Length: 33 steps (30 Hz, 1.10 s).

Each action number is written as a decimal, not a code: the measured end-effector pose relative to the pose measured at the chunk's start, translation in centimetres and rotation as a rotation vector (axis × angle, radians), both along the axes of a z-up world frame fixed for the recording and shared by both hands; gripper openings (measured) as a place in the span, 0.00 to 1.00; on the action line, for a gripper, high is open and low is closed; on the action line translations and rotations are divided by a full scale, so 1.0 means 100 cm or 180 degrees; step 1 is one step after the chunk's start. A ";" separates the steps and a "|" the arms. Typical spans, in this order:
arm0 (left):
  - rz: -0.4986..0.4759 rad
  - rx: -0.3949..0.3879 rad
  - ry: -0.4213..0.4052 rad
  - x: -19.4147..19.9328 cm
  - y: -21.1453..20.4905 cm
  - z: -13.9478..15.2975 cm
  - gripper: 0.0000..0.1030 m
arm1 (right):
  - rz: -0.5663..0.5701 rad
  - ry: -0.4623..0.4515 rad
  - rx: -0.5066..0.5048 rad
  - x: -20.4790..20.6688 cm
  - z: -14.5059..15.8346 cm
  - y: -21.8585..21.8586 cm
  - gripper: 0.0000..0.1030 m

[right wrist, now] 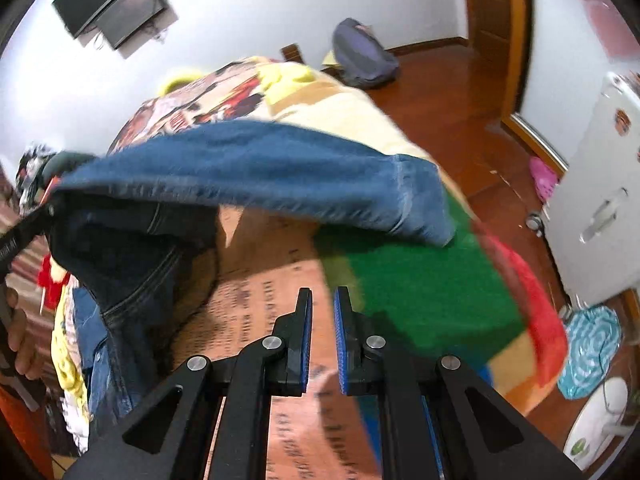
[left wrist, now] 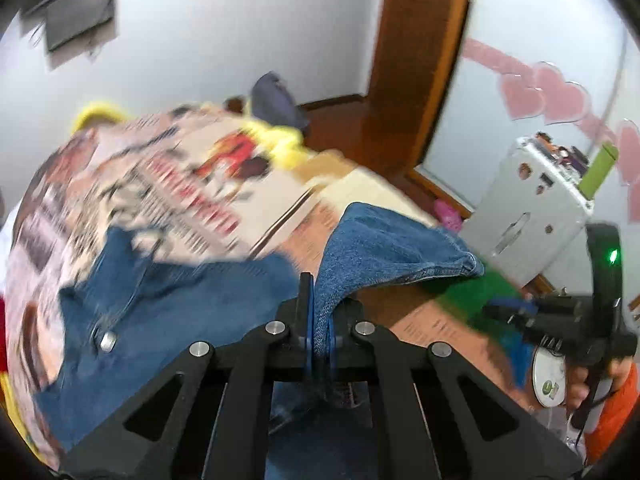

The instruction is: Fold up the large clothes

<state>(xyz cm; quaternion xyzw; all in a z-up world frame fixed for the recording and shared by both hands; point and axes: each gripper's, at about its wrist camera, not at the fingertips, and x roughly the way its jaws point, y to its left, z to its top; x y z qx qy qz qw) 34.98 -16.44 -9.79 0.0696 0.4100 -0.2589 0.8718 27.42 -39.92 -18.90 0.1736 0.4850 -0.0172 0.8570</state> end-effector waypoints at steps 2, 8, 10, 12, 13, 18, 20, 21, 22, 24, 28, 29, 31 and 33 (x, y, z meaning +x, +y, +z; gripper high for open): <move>0.0081 0.0048 0.0157 -0.002 0.024 -0.019 0.05 | 0.0118 0.0031 -0.0012 0.006 -0.003 0.015 0.07; 0.0151 0.0255 0.0712 -0.013 0.060 -0.087 0.15 | 0.0439 0.0164 -0.0027 0.020 -0.019 0.062 0.07; 0.0153 0.0306 0.0664 -0.020 0.061 -0.090 0.22 | 0.0485 0.0200 -0.0057 0.021 -0.023 0.071 0.07; 0.0155 0.0422 0.0573 -0.023 0.059 -0.081 0.33 | 0.0500 0.0215 -0.0104 0.021 -0.024 0.074 0.07; 0.0143 0.0445 0.0544 -0.023 0.059 -0.076 0.37 | 0.0488 0.0207 -0.0127 0.021 -0.023 0.073 0.07; -0.0005 0.0306 0.0353 -0.022 0.044 -0.039 0.66 | 0.0272 0.0096 -0.0124 0.014 -0.012 0.045 0.07; -0.0083 0.0285 0.0296 -0.020 0.032 -0.029 0.67 | 0.0148 0.0045 -0.0094 0.008 -0.006 0.029 0.07; -0.0145 0.0292 0.0277 -0.017 0.021 -0.024 0.67 | 0.0101 0.0028 -0.0088 0.006 -0.004 0.023 0.07; -0.0196 0.0294 0.0259 -0.014 0.011 -0.022 0.67 | 0.0051 0.0011 -0.0089 0.003 -0.002 0.017 0.07; -0.0351 0.0303 0.0248 -0.011 -0.014 -0.020 0.67 | -0.0044 -0.0025 -0.0124 -0.004 0.003 0.003 0.07; -0.0708 0.0329 0.0391 -0.003 -0.066 -0.034 0.67 | -0.0167 -0.0056 -0.0117 -0.014 0.006 -0.017 0.07; -0.0804 0.0385 0.0474 0.000 -0.084 -0.044 0.67 | -0.0191 -0.0056 -0.0102 -0.016 0.006 -0.021 0.07; -0.0901 0.0476 0.0617 0.003 -0.106 -0.060 0.67 | -0.0226 -0.0040 -0.0071 -0.019 0.003 -0.027 0.07; -0.1004 0.0588 0.0799 0.008 -0.127 -0.083 0.67 | -0.0244 -0.0016 -0.0041 -0.020 0.000 -0.031 0.07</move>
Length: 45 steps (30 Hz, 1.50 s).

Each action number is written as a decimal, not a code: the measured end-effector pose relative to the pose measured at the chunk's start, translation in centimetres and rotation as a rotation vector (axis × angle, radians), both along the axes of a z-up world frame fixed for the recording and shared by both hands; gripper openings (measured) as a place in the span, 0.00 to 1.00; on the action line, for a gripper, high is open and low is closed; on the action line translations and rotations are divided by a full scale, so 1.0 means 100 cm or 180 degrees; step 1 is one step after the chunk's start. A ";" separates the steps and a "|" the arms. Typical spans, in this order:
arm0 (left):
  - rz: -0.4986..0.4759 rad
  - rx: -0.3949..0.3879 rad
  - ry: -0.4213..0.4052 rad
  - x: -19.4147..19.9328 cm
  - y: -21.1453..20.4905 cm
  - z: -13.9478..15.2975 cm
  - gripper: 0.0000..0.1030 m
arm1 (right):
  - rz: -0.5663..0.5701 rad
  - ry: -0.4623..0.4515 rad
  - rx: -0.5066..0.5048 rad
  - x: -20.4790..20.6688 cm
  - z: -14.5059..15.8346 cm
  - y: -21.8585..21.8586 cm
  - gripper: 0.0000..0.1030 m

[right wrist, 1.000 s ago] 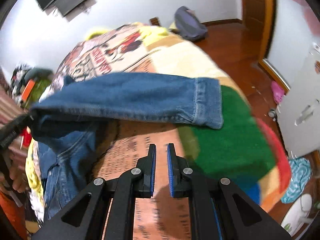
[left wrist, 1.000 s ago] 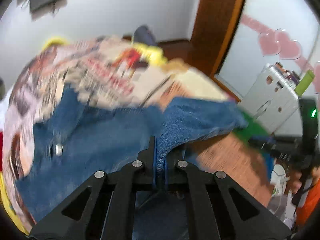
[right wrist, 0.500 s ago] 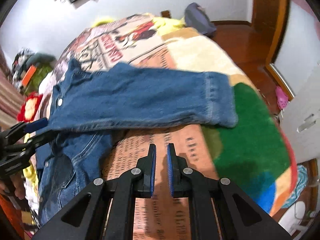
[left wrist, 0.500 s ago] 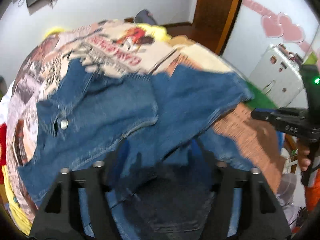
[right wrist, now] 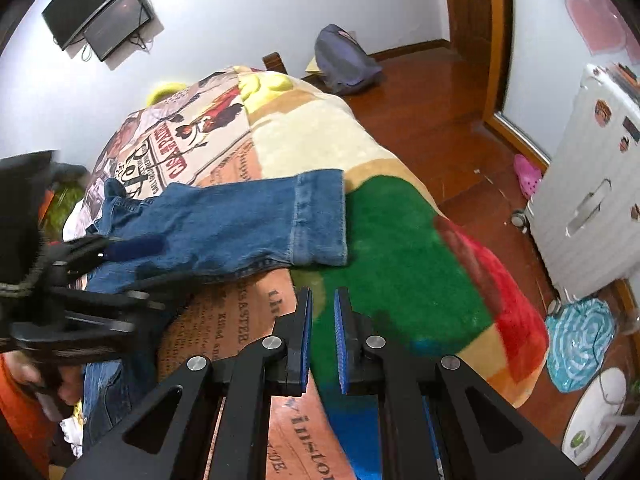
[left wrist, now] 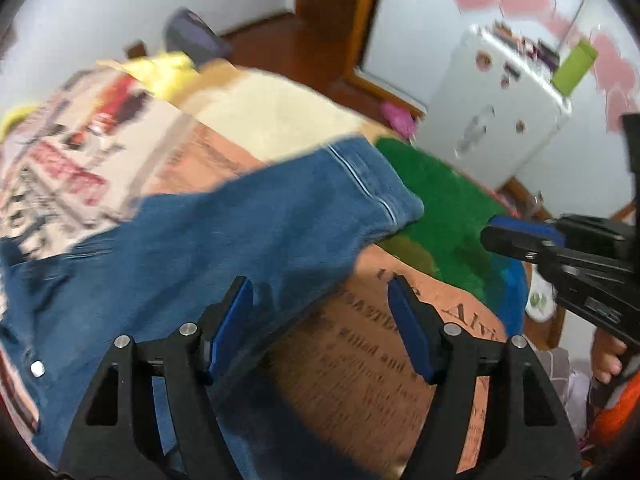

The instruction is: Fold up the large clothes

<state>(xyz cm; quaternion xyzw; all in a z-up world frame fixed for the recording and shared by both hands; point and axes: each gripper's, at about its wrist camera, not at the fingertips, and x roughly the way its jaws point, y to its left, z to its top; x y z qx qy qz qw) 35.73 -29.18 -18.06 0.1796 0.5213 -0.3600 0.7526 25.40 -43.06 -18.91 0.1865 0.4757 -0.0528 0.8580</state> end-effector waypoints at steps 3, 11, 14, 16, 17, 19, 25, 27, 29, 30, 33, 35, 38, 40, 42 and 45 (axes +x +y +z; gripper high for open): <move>-0.0041 0.0273 0.0015 0.002 -0.020 -0.029 0.67 | -0.0010 0.0037 0.0029 -0.002 -0.006 -0.003 0.07; 0.0235 0.0227 -0.0089 0.016 -0.015 -0.040 0.08 | -0.0047 0.0104 0.0113 0.004 -0.018 -0.007 0.07; 0.0370 0.0099 -0.0125 0.018 -0.003 -0.028 0.06 | -0.0034 0.0098 0.0143 0.006 -0.018 -0.004 0.07; 0.0443 -0.0060 -0.0138 0.018 0.007 -0.013 0.06 | 0.0010 0.0077 0.0125 0.007 -0.014 0.001 0.07; 0.0479 -0.0176 -0.0194 0.016 0.015 0.001 0.05 | 0.0028 0.0069 0.0110 0.007 -0.013 0.002 0.07; 0.0525 -0.0316 -0.0311 0.014 0.027 0.023 0.05 | 0.0079 0.0057 0.0071 0.010 -0.009 0.009 0.07; 0.0905 -0.0685 -0.0806 0.014 0.093 0.097 0.05 | 0.0226 -0.0028 0.0041 0.023 0.003 0.032 0.07; 0.1076 -0.0733 -0.0995 0.012 0.122 0.116 0.05 | 0.0301 -0.0057 0.0051 0.027 0.007 0.044 0.07; 0.1213 -0.0794 -0.1077 0.012 0.151 0.128 0.05 | 0.0394 -0.0070 0.0044 0.032 0.011 0.056 0.07; 0.1293 -0.0819 -0.1121 0.010 0.168 0.133 0.05 | 0.0461 -0.0081 0.0015 0.035 0.013 0.066 0.07; 0.1500 -0.0833 -0.1200 0.001 0.213 0.140 0.05 | 0.0634 -0.0100 -0.0073 0.044 0.016 0.091 0.07; 0.1652 -0.0803 -0.1250 -0.006 0.244 0.138 0.05 | 0.0744 -0.0105 -0.0110 0.051 0.017 0.109 0.07; 0.1906 -0.0759 -0.1298 -0.017 0.284 0.131 0.05 | 0.0931 -0.0091 -0.0157 0.063 0.018 0.136 0.07; 0.2061 -0.0763 -0.1280 -0.024 0.308 0.124 0.05 | 0.1065 -0.0076 -0.0190 0.071 0.017 0.155 0.07; 0.2265 -0.0773 -0.1215 -0.031 0.336 0.114 0.05 | 0.1225 -0.0067 -0.0242 0.079 0.016 0.176 0.07; 0.2537 -0.0765 -0.1050 -0.038 0.376 0.091 0.05 | 0.1445 -0.0011 -0.0338 0.092 0.008 0.202 0.07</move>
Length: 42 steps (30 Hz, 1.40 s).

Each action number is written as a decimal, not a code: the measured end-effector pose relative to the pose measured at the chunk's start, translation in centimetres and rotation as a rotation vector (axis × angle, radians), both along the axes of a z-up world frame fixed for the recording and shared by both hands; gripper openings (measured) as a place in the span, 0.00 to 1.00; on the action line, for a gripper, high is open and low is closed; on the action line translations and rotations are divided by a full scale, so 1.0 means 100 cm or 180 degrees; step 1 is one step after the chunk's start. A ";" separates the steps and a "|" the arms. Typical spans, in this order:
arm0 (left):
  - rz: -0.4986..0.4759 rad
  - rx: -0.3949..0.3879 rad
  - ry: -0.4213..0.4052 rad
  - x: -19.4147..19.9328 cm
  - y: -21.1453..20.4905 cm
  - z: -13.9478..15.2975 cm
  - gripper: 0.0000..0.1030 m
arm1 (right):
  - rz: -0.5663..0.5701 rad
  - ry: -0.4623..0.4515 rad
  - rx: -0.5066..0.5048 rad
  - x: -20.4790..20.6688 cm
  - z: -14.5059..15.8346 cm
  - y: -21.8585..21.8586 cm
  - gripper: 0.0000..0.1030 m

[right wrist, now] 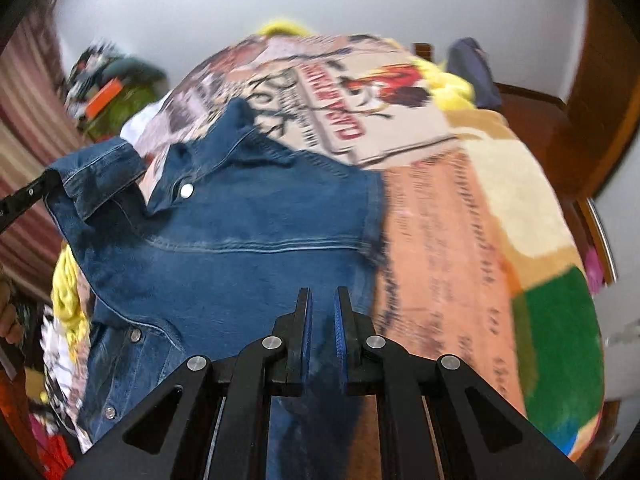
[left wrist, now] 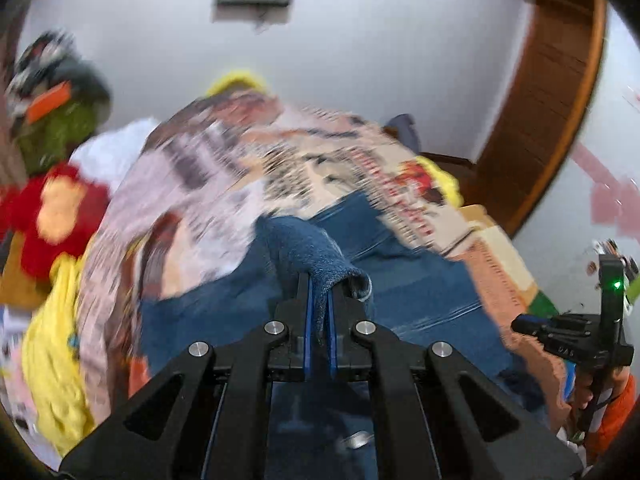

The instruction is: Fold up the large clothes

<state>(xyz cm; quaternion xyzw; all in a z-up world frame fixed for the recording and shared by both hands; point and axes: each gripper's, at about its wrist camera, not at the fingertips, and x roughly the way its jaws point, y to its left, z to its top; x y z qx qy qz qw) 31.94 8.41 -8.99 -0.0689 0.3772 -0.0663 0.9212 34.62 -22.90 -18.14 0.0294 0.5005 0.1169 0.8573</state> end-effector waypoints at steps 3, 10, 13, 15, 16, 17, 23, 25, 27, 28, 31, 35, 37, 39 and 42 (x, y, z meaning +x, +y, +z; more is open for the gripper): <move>0.0141 -0.0125 0.0224 -0.007 0.028 -0.029 0.05 | 0.0169 0.0168 -0.0218 0.015 -0.021 0.019 0.07; 0.0294 -0.0187 0.0721 -0.025 0.058 -0.099 0.05 | 0.0641 -0.0022 -0.0738 0.017 -0.048 0.028 0.07; 0.0293 -0.0114 0.0826 -0.035 0.056 -0.120 0.07 | 0.0705 -0.0106 -0.1039 0.010 -0.050 0.030 0.07; 0.0297 -0.0028 0.0863 -0.043 0.053 -0.130 0.08 | 0.0735 -0.0163 -0.1244 0.003 -0.053 0.032 0.07; 0.0302 0.0008 0.0882 -0.045 0.052 -0.135 0.10 | 0.0741 -0.0177 -0.1278 0.001 -0.053 0.032 0.07; 0.0318 0.0059 0.0903 -0.047 0.051 -0.140 0.13 | 0.0729 -0.0170 -0.1294 0.000 -0.053 0.031 0.07; 0.0349 0.0311 0.0906 -0.055 0.046 -0.156 0.27 | 0.0629 -0.0103 -0.1201 0.000 -0.053 0.018 0.24; 0.0360 0.0308 0.0903 -0.056 0.048 -0.157 0.27 | 0.0497 -0.0143 -0.1328 -0.002 -0.052 0.011 0.53; 0.0376 0.0272 0.0914 -0.056 0.050 -0.159 0.29 | 0.0329 -0.0116 -0.1287 0.001 -0.050 -0.005 0.67; 0.0394 0.0257 0.0915 -0.056 0.051 -0.160 0.32 | 0.0263 -0.0011 -0.1148 0.002 -0.050 -0.014 0.68; 0.0435 0.0181 0.0938 -0.055 0.055 -0.159 0.33 | 0.0080 0.0317 -0.0728 0.005 -0.049 -0.036 0.68; 0.0431 0.0187 0.1015 -0.054 0.057 -0.152 0.40 | 0.0061 0.0182 -0.0630 -0.005 -0.035 -0.039 0.68; 0.0412 0.0267 0.1035 -0.053 0.055 -0.146 0.49 | 0.0056 0.0152 -0.0511 -0.007 -0.028 -0.037 0.68; 0.0395 0.0278 0.1019 -0.050 0.054 -0.142 0.63 | 0.0039 0.0180 -0.0312 -0.005 -0.023 -0.032 0.68; 0.0351 0.0253 0.1054 -0.041 0.048 -0.141 0.67 | 0.0046 0.0314 0.0018 -0.002 -0.022 -0.021 0.68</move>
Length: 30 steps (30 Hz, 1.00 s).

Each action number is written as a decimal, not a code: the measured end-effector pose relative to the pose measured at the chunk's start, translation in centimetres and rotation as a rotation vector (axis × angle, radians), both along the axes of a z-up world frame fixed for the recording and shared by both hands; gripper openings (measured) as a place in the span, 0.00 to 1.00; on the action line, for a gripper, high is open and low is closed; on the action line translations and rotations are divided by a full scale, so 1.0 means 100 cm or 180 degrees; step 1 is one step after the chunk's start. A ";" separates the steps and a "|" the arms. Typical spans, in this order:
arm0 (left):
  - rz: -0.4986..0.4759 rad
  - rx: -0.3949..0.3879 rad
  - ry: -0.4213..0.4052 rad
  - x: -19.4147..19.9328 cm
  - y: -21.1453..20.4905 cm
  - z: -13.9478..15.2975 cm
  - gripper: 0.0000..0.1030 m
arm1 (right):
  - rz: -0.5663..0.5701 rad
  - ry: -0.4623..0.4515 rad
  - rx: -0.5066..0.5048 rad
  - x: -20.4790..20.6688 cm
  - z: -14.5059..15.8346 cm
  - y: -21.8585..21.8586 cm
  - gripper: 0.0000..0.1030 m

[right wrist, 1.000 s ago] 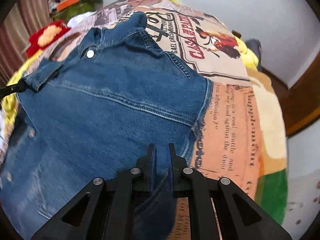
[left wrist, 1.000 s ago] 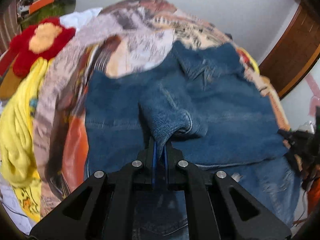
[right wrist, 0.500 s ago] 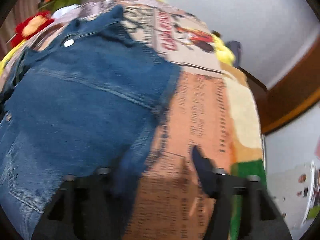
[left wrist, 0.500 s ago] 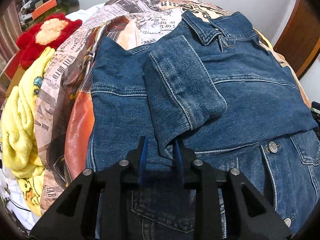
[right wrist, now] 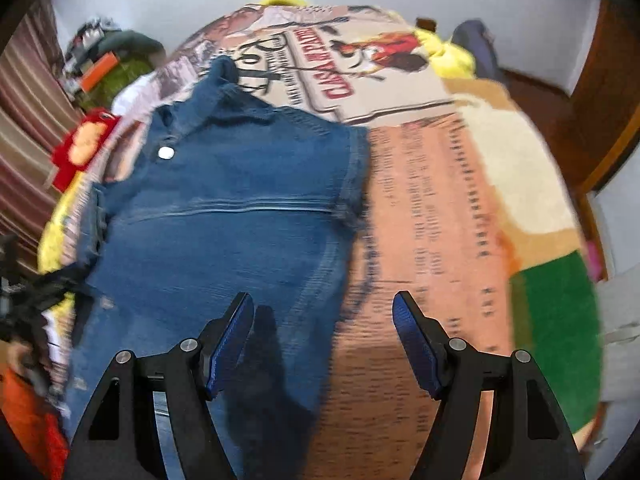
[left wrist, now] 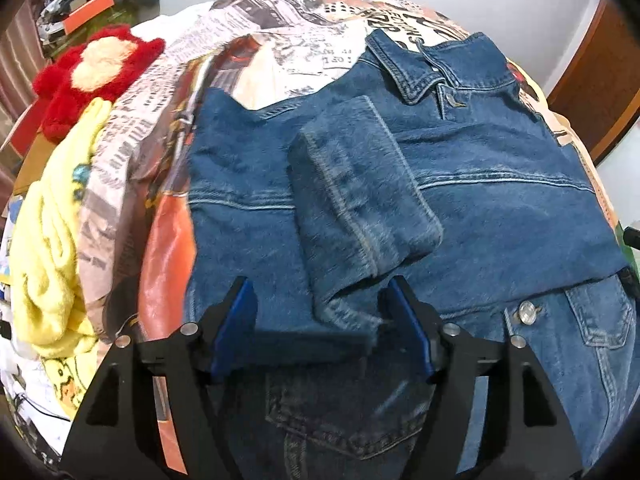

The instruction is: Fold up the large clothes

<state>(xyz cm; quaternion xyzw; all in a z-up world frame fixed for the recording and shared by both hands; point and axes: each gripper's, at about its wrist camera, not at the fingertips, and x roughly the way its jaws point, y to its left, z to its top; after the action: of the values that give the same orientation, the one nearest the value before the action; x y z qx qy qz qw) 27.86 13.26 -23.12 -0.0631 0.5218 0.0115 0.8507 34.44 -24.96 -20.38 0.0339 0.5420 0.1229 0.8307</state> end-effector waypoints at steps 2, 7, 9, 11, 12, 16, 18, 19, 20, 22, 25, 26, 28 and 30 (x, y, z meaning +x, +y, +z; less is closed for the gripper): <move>-0.0061 0.0047 0.0051 0.010 -0.008 -0.004 0.67 | 0.0027 0.0108 0.0143 0.002 -0.004 0.010 0.68; -0.0041 0.0293 -0.0107 0.024 -0.018 -0.008 0.63 | 0.0156 0.0271 0.0082 0.002 -0.022 0.035 0.69; -0.0078 0.0292 -0.0203 0.026 -0.017 -0.007 0.41 | 0.0163 0.0188 0.0016 -0.001 -0.022 0.039 0.70; -0.0041 0.0353 -0.0224 0.026 -0.014 -0.007 0.31 | 0.0191 0.0193 0.0015 0.000 -0.022 0.039 0.70; -0.0019 0.0348 -0.0242 0.025 -0.011 -0.007 0.29 | 0.0187 0.0214 0.0039 0.001 -0.022 0.038 0.70; 0.0154 0.0146 -0.0345 0.017 0.009 0.002 0.28 | 0.0158 0.0268 0.0104 0.004 -0.025 0.032 0.71; 0.0248 -0.0012 -0.0400 0.011 0.021 0.008 0.27 | 0.0150 0.0269 0.0110 0.004 -0.025 0.031 0.72; 0.0266 -0.0078 -0.0417 0.008 0.025 0.009 0.26 | 0.0144 0.0268 0.0109 0.004 -0.026 0.031 0.72; 0.0285 -0.0156 -0.0436 0.003 0.030 0.011 0.26 | 0.0146 0.0265 0.0106 0.004 -0.026 0.031 0.72; 0.0299 -0.0235 -0.0440 -0.001 0.036 0.012 0.26 | 0.0151 0.0253 0.0091 0.004 -0.025 0.031 0.72; 0.0318 -0.0378 -0.0296 -0.003 0.043 0.004 0.29 | 0.0153 0.0240 0.0085 0.004 -0.026 0.032 0.74; 0.0358 -0.0299 -0.0226 -0.004 0.044 -0.001 0.30 | 0.0147 0.0239 0.0086 0.004 -0.027 0.031 0.76; 0.0423 -0.0041 -0.0162 -0.009 0.045 -0.005 0.38 | 0.0118 0.0244 0.0097 0.004 -0.028 0.030 0.77; 0.0432 0.0051 -0.0173 -0.016 0.049 -0.006 0.44 | 0.0094 0.0254 0.0130 0.003 -0.029 0.028 0.78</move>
<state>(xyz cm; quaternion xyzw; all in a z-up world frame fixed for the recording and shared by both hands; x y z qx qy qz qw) 26.28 18.19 -23.74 -0.0917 0.4929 0.0716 0.8623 34.76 -22.13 -23.30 0.0477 0.5724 0.1447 0.8057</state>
